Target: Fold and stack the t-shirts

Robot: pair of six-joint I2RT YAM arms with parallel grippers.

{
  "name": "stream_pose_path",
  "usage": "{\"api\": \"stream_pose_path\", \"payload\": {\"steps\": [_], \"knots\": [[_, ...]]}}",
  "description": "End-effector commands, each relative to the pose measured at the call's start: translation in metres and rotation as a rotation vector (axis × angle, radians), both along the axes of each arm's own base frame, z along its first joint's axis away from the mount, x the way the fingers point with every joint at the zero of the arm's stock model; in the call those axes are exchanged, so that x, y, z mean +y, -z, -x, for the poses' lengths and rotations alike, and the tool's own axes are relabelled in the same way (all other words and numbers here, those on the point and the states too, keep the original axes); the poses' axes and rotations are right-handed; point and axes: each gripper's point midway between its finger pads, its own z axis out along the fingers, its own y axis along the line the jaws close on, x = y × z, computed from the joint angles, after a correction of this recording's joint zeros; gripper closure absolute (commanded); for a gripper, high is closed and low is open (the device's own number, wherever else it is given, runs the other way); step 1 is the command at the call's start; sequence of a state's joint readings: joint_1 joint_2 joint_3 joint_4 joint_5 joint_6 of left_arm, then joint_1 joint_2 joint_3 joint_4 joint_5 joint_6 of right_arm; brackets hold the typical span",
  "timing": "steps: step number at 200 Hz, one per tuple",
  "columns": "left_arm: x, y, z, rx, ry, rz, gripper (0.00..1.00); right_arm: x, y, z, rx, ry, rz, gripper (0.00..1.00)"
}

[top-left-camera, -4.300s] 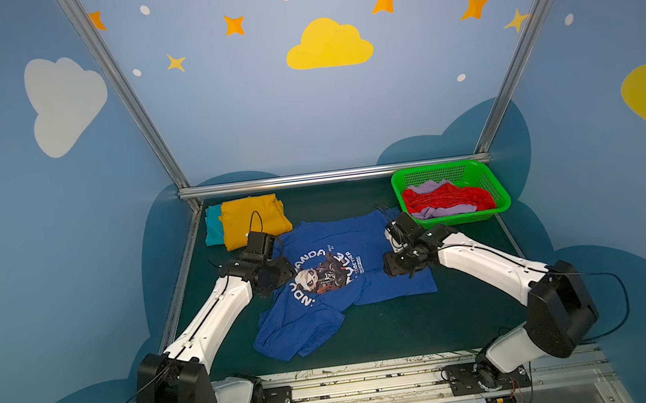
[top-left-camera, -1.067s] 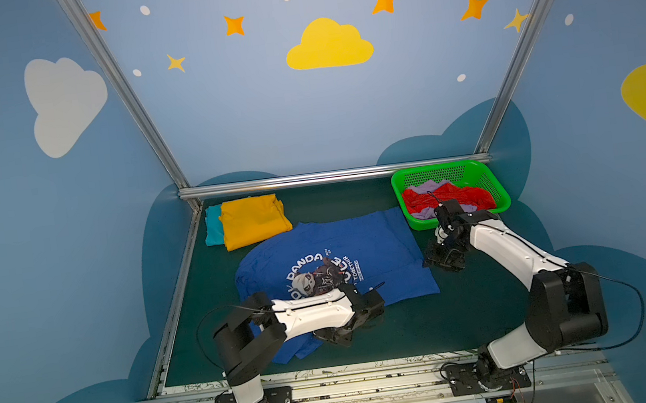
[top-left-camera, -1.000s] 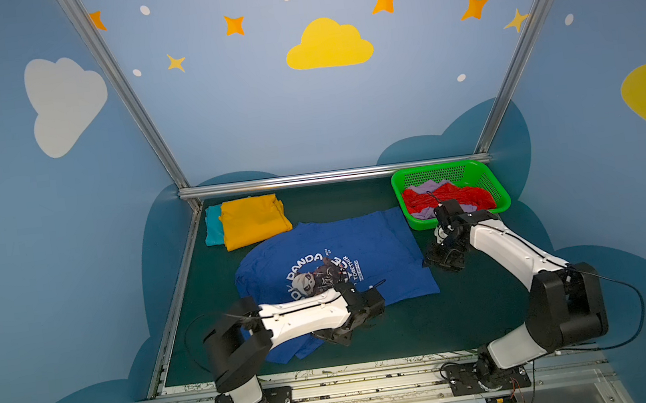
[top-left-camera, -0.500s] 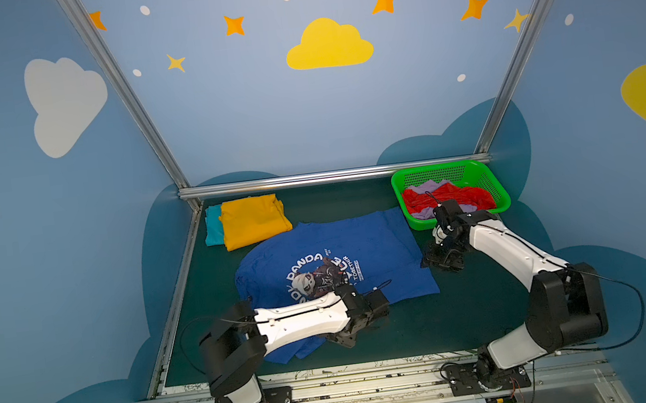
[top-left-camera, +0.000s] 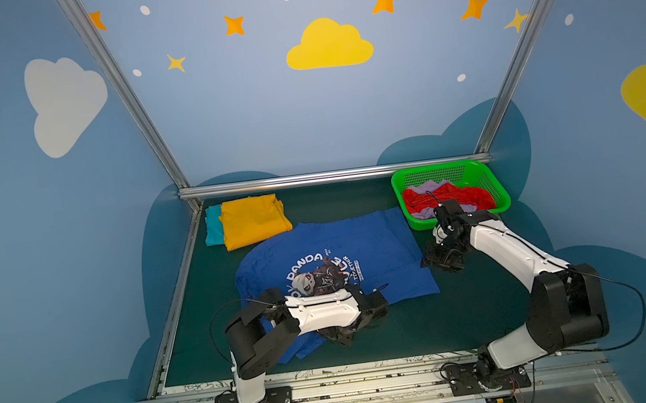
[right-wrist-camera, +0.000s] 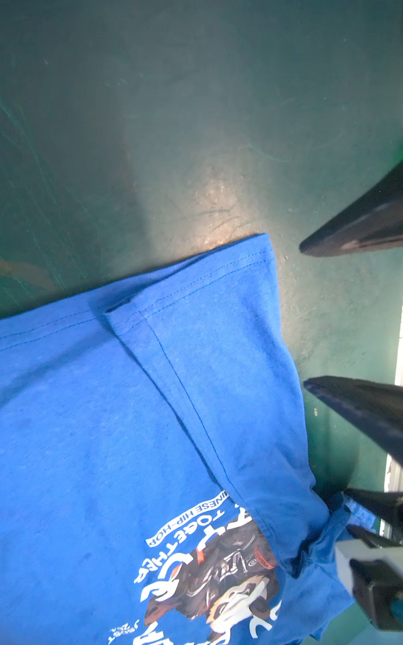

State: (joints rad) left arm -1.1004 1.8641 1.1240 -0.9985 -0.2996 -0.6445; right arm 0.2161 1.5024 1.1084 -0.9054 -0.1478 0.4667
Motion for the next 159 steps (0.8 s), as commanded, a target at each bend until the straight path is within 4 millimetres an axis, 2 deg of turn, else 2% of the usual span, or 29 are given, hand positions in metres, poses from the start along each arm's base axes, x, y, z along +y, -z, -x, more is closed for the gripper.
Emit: {"api": "stream_pose_path", "payload": {"steps": [1, 21, 42, 82, 102, 136, 159], "knots": [[0.023, 0.025, -0.004, 0.007, -0.017, -0.079, 0.78, 0.0, -0.005, 0.005, 0.001, 0.004, -0.012, 0.44], [0.024, 0.019, -0.004, 0.008, -0.031, -0.055, 0.96, -0.001, -0.003, 0.005, 0.003, 0.007, -0.013, 0.44], [0.022, 0.001, -0.002, 0.0, -0.044, -0.023, 0.96, 0.0, -0.002, 0.006, 0.005, 0.005, -0.013, 0.44], [0.017, -0.076, 0.012, -0.045, -0.034, 0.043, 0.96, 0.005, -0.003, 0.003, -0.006, 0.0, -0.022, 0.44], [0.018, -0.104, 0.023, -0.053, -0.048, 0.083, 0.96, 0.009, -0.004, 0.003, -0.012, -0.01, -0.025, 0.44], [0.008, -0.115, 0.044, -0.018, -0.082, 0.161, 0.96, 0.014, -0.005, 0.004, -0.019, -0.031, -0.021, 0.44], [-0.013, -0.118, 0.057, 0.007, -0.079, 0.223, 0.96, 0.013, -0.006, 0.005, -0.024, -0.041, -0.013, 0.44]]}}
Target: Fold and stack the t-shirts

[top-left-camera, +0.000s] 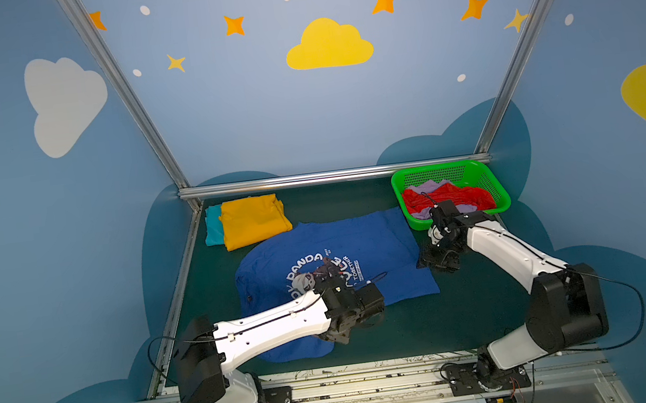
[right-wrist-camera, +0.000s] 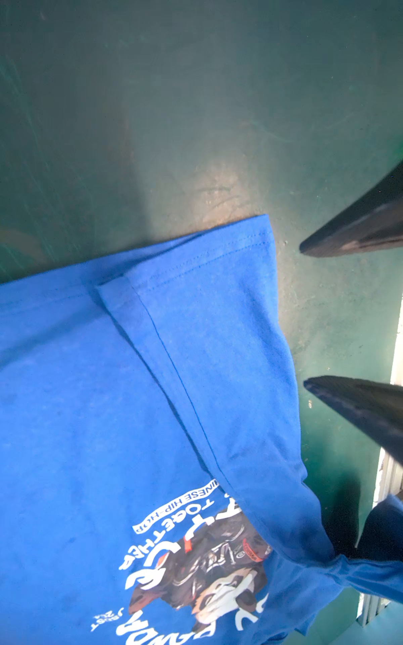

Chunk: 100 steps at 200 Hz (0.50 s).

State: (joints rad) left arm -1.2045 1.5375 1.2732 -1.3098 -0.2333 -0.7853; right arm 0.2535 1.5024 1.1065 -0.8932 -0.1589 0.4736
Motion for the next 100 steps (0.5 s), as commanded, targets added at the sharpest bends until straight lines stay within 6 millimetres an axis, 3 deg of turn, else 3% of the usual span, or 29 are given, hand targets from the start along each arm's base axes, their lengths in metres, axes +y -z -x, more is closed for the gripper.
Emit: {"api": "stream_pose_path", "payload": {"steps": [1, 27, 64, 100], "knots": [[-0.009, -0.002, 0.019, 0.058, -0.032, 0.023, 0.96, 0.0, -0.005, 0.003, -0.019, -0.008, 0.001, 0.44], [-0.044, -0.005, 0.033, 0.103, 0.01, 0.121, 0.96, 0.001, -0.007, 0.003, -0.024, -0.015, 0.001, 0.44], [-0.07, -0.005, 0.054, 0.183, 0.071, 0.183, 0.96, 0.003, -0.007, 0.001, -0.028, -0.023, -0.007, 0.44], [-0.061, 0.005, 0.049, 0.174, 0.065, 0.118, 0.96, 0.007, -0.003, -0.001, -0.022, -0.027, -0.02, 0.44]]}}
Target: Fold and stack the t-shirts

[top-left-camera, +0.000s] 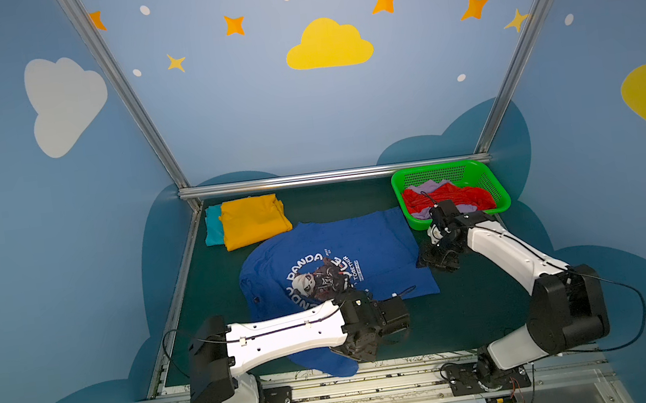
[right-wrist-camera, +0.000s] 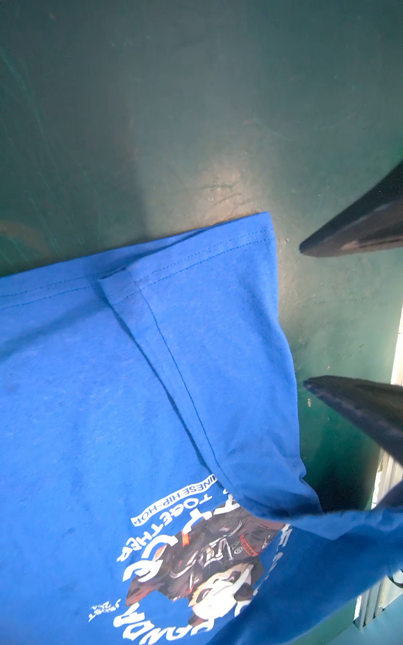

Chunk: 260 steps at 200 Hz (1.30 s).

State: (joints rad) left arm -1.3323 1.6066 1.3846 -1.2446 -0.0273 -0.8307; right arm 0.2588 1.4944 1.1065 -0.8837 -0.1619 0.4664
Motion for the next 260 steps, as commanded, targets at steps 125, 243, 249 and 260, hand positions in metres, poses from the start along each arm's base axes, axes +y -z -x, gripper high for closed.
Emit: {"api": "stream_pose_path", "payload": {"steps": [125, 243, 249, 260], "knots": [[0.082, -0.021, -0.072, -0.097, -0.191, -0.183, 0.36, 0.036, 0.031, -0.015, 0.019, -0.185, 0.262, 0.37], [0.225, 0.103, -0.157, 0.043, -0.918, -0.023, 0.24, 0.032, 0.071, -0.043, 0.111, -0.176, 0.409, 0.28], [0.227, 0.107, -0.159, 0.045, -0.925, -0.033, 0.24, 0.032, 0.074, -0.043, 0.118, -0.173, 0.414, 0.28], [0.229, 0.114, -0.163, 0.052, -0.937, -0.026, 0.26, 0.031, 0.079, -0.041, 0.131, -0.171, 0.42, 0.27]]}}
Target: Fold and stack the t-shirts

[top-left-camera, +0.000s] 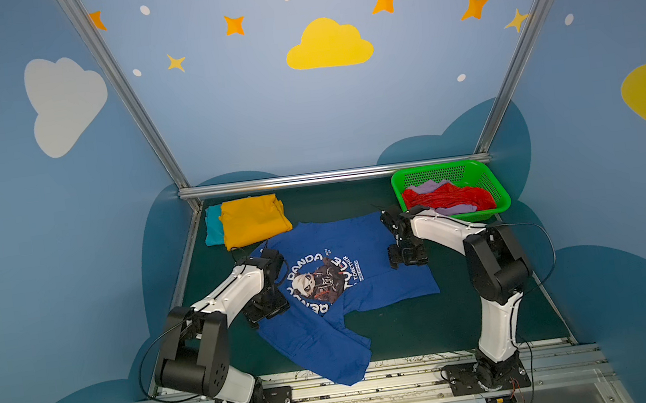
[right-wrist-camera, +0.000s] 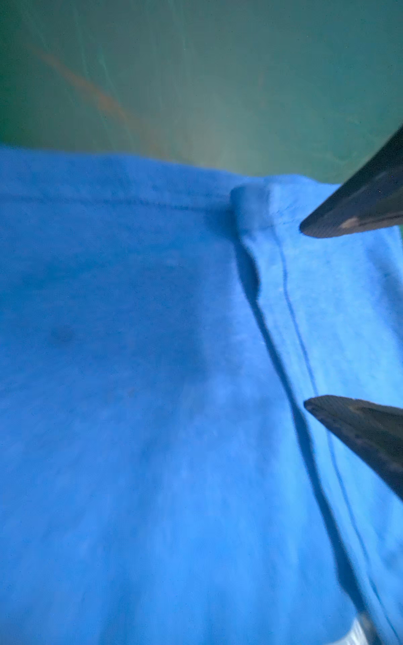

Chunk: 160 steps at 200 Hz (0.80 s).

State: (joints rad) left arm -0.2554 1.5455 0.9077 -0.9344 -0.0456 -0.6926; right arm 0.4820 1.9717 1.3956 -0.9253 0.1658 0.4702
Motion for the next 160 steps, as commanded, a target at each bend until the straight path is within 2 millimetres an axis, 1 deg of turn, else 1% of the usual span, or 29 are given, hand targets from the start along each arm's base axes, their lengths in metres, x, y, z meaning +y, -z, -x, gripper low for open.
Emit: {"api": "stream_pose_path", "payload": {"steps": [1, 17, 24, 34, 47, 55, 71, 92, 118, 136, 147, 160], "knots": [[-0.004, 0.013, -0.021, -0.051, -0.001, 0.053, 0.26, -0.005, 0.006, 0.004, 0.03, 0.018, 0.036, 0.27], [0.001, 0.023, -0.025, -0.05, -0.038, 0.075, 0.3, -0.004, 0.012, 0.005, 0.043, 0.025, 0.032, 0.28], [0.004, 0.027, -0.027, -0.051, -0.056, 0.08, 0.34, -0.003, 0.013, 0.006, 0.05, 0.028, 0.027, 0.34], [0.01, 0.032, -0.03, -0.049, -0.083, 0.077, 0.39, -0.001, 0.014, 0.007, 0.055, 0.03, 0.014, 0.51], [0.018, 0.038, -0.034, -0.049, -0.121, 0.068, 0.5, -0.001, 0.013, 0.01, 0.059, 0.033, 0.01, 0.87], [0.023, 0.042, -0.036, -0.05, -0.148, 0.06, 0.59, -0.003, 0.011, 0.013, 0.06, 0.036, 0.011, 1.0], [0.029, 0.044, -0.045, -0.062, -0.177, 0.052, 0.73, -0.01, 0.006, 0.02, 0.06, 0.042, 0.028, 1.0], [0.033, 0.045, -0.058, -0.068, -0.191, 0.031, 0.96, -0.022, -0.003, 0.035, 0.05, 0.051, 0.048, 1.0], [0.045, 0.046, -0.067, -0.046, -0.211, -0.002, 0.96, -0.04, -0.013, 0.059, 0.039, 0.077, 0.057, 1.0], [0.062, 0.042, -0.07, -0.046, -0.251, -0.036, 0.96, -0.053, -0.016, 0.078, 0.044, 0.113, 0.054, 1.0], [0.074, 0.038, -0.07, -0.043, -0.274, -0.063, 0.96, -0.056, -0.017, 0.087, 0.047, 0.133, 0.036, 1.0], [0.087, 0.034, -0.07, -0.041, -0.293, -0.088, 0.96, -0.055, -0.022, 0.09, 0.031, 0.137, 0.026, 1.0]]}}
